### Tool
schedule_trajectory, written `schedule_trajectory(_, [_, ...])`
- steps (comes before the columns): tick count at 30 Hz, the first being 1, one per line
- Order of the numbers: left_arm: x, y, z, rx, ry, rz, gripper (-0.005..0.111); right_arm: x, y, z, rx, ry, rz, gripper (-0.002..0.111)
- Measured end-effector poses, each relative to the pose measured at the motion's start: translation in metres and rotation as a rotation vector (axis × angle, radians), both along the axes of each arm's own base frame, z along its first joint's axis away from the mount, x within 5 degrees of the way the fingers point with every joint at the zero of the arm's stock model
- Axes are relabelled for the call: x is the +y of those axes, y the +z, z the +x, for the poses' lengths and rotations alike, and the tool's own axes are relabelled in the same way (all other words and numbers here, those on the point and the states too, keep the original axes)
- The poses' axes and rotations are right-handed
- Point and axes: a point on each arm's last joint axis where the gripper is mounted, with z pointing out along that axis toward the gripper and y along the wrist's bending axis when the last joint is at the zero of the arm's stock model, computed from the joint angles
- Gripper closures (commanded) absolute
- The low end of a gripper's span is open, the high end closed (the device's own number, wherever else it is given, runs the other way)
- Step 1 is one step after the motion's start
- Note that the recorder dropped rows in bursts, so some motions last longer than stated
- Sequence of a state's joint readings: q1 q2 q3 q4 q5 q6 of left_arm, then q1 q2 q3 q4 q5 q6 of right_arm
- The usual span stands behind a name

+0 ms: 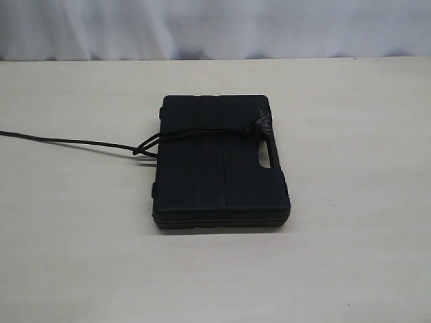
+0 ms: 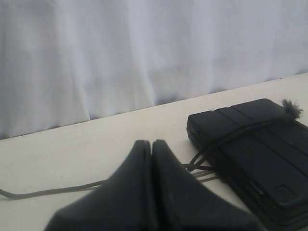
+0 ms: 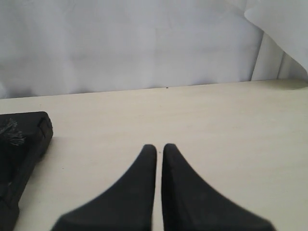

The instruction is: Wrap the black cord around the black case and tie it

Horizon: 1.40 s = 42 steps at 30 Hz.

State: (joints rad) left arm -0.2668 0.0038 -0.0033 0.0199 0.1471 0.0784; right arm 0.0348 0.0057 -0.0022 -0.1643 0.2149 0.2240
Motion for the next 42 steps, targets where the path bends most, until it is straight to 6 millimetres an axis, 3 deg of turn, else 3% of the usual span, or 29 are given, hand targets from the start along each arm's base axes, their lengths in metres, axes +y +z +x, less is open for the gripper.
schedule_trajectory(16, [0.000,0.000,0.000,0.004,0.004,-0.007,0.107,0.001,0.000,0.000,0.002,0.004,0.051,0.104])
schedule_trajectory(36, [0.013,0.000,0.002,0.003,0.229,-0.005,0.107,0.001,0.000,0.000,0.002,0.004,0.051,0.104])
schedule_trajectory(42, [0.014,0.000,0.002,-0.008,0.247,0.071,0.107,0.003,0.000,0.000,0.003,0.033,0.051,0.104])
